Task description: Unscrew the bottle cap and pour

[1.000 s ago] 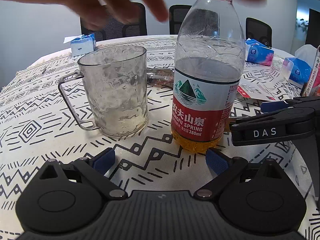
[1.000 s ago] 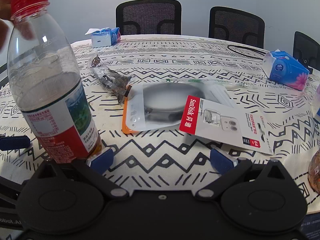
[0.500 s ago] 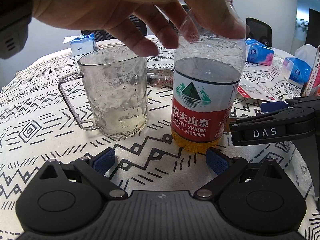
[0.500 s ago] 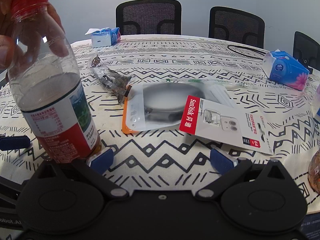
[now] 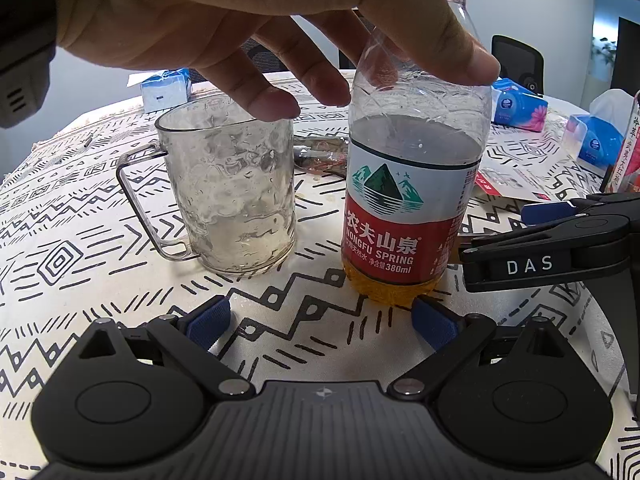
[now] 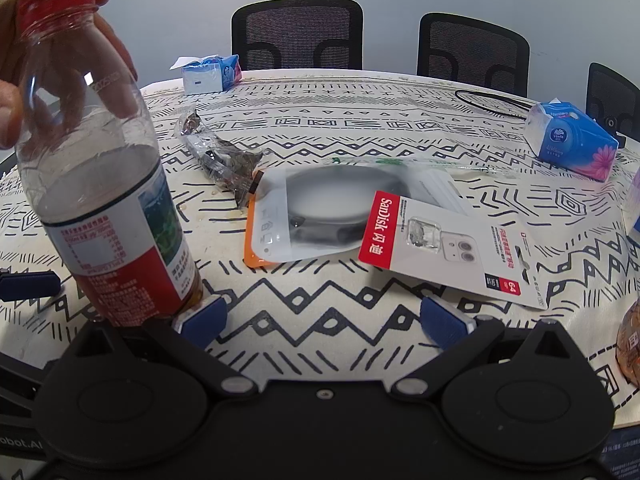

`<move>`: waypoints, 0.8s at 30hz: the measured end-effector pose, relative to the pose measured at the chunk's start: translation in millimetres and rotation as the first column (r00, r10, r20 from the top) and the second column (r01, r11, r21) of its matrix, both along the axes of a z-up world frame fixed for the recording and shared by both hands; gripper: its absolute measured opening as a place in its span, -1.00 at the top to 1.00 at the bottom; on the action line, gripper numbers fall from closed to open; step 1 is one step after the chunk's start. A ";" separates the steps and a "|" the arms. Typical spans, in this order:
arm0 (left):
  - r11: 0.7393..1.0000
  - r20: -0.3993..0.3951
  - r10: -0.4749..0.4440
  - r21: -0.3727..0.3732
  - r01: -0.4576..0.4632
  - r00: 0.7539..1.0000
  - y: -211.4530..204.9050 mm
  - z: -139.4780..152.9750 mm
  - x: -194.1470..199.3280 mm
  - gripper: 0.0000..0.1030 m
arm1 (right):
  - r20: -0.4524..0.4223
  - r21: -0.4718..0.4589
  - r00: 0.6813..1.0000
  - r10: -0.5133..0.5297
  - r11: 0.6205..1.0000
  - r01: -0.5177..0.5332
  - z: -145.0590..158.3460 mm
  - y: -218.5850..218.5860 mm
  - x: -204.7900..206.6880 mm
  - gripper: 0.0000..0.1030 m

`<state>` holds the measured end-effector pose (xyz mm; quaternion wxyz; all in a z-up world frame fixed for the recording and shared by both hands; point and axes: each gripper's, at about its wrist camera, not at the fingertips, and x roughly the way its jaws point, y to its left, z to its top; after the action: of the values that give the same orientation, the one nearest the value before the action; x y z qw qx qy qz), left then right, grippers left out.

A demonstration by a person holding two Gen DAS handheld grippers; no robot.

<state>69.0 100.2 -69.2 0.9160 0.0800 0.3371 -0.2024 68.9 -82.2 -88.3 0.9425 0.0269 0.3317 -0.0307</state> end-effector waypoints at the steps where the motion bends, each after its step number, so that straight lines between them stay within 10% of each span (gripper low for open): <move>1: 1.000 0.000 0.000 0.000 0.000 1.000 -0.1 0.0 0.1 -0.91 | 0.000 0.000 1.000 0.000 1.000 0.000 0.0 -0.1 0.0 -1.00; 24: 1.000 0.000 -0.003 0.000 0.003 1.000 2.7 -0.9 1.8 -0.91 | 0.000 0.000 1.000 0.000 1.000 0.000 0.0 0.0 0.1 -1.00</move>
<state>70.9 102.8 -70.1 0.9156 0.0804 0.3370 -0.2041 69.0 -82.2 -88.3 0.9425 0.0269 0.3318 -0.0306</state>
